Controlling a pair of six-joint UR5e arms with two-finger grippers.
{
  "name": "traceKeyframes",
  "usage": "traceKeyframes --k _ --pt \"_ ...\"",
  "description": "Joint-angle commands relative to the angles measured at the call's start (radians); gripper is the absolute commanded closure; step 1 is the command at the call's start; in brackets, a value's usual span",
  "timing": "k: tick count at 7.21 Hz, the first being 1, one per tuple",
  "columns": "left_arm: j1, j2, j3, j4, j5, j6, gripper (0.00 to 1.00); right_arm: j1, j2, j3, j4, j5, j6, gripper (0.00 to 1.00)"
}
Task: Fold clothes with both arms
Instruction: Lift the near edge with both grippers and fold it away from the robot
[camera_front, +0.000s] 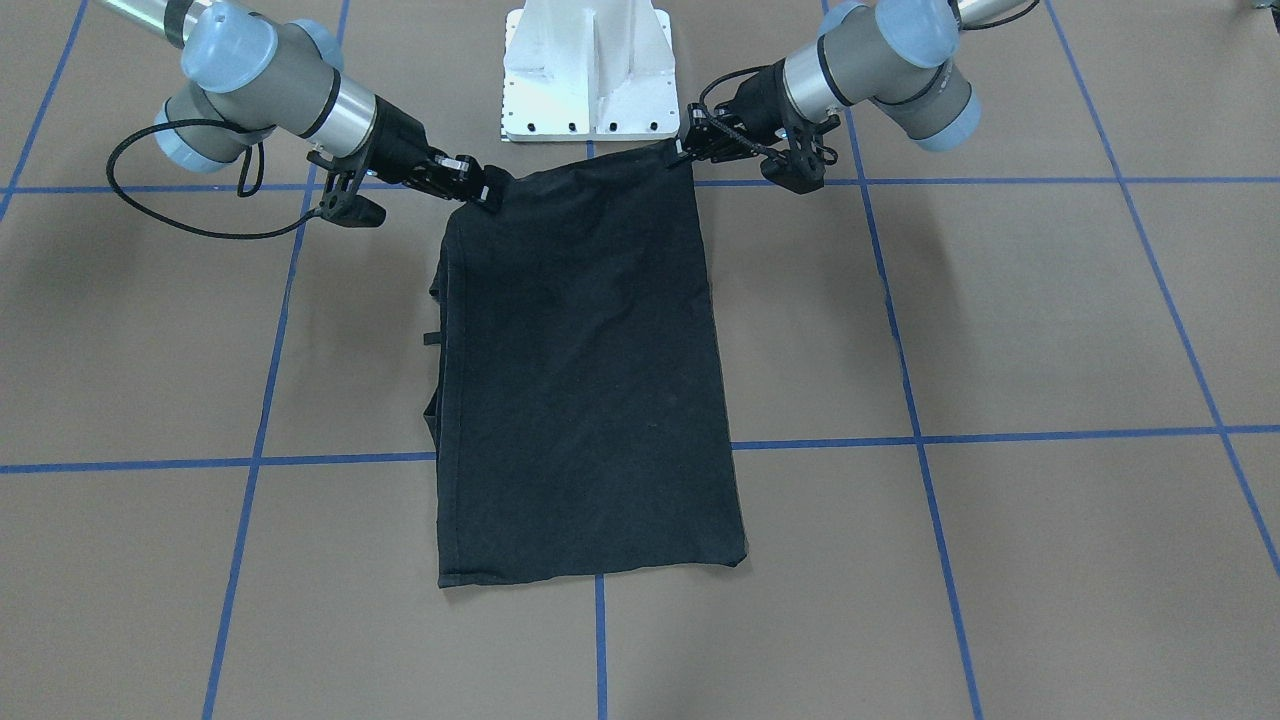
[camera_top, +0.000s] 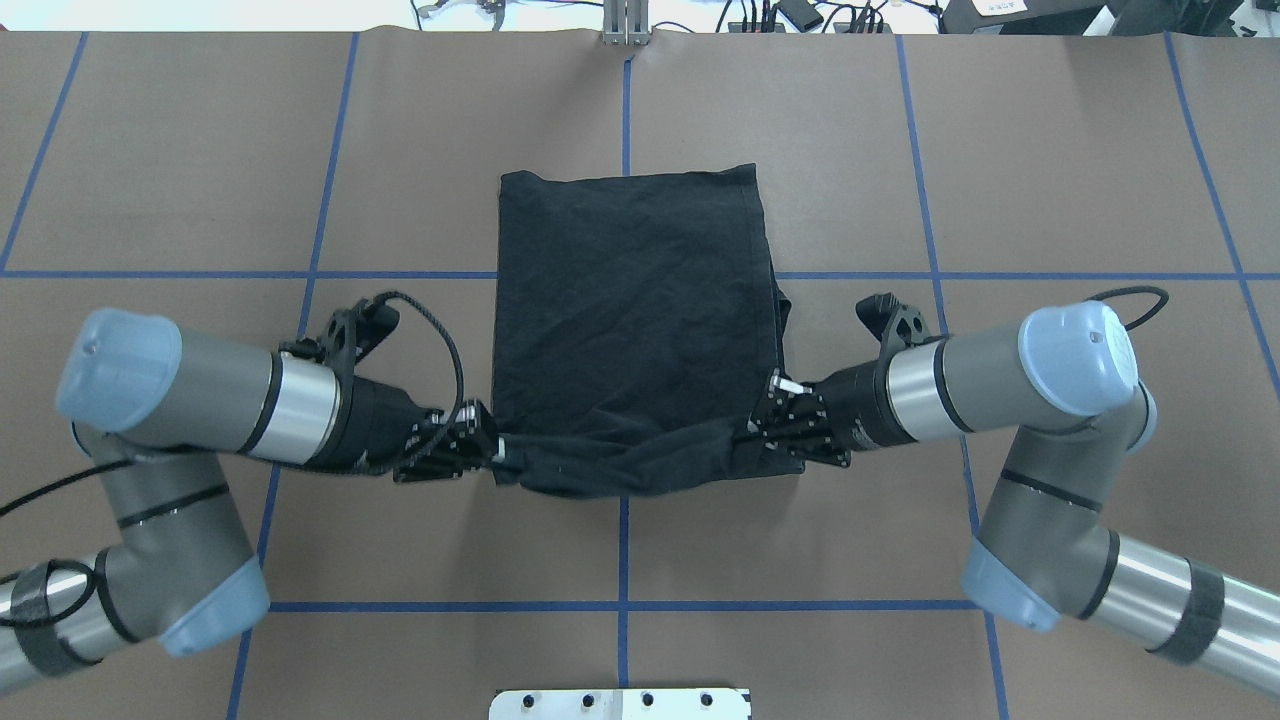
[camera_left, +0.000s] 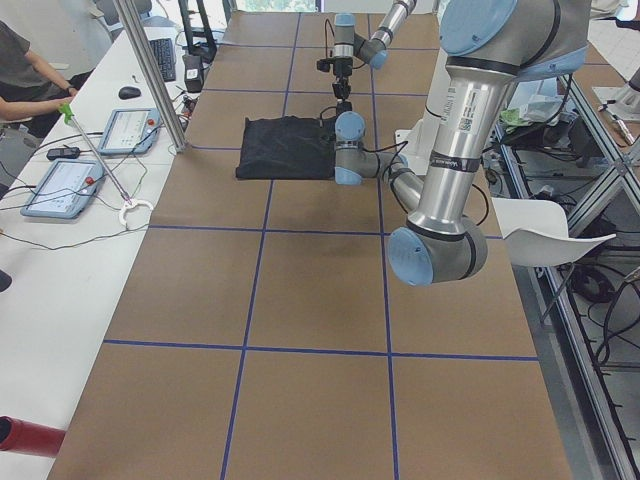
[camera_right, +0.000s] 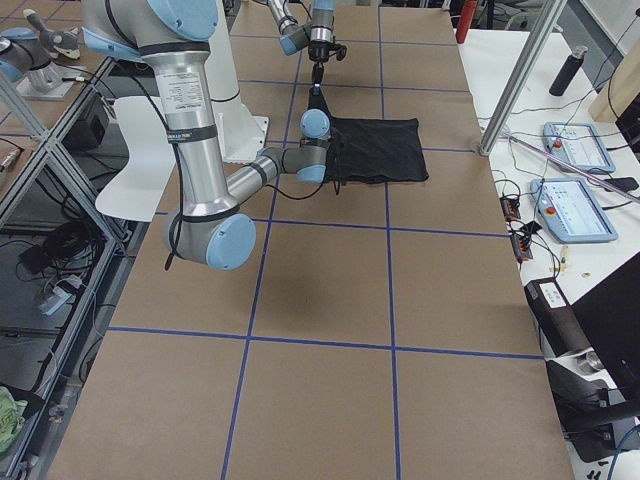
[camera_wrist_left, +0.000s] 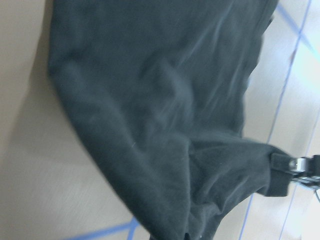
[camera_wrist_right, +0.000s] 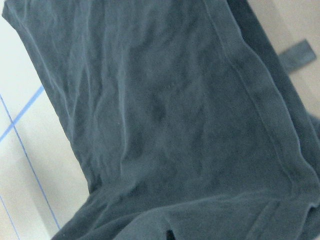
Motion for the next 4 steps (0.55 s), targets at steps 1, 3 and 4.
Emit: traceKeyframes --k 1,3,4 --pt "-0.123 -0.122 0.164 0.001 0.001 0.009 1.00 0.079 0.094 -0.121 0.001 0.000 -0.003 1.00" --pt "-0.173 -0.277 0.414 -0.012 0.001 0.041 1.00 0.125 0.195 -0.223 -0.001 -0.006 -0.007 1.00" --pt "-0.199 -0.279 0.434 -0.012 0.001 0.046 1.00 0.145 0.255 -0.306 -0.001 -0.009 -0.009 1.00"
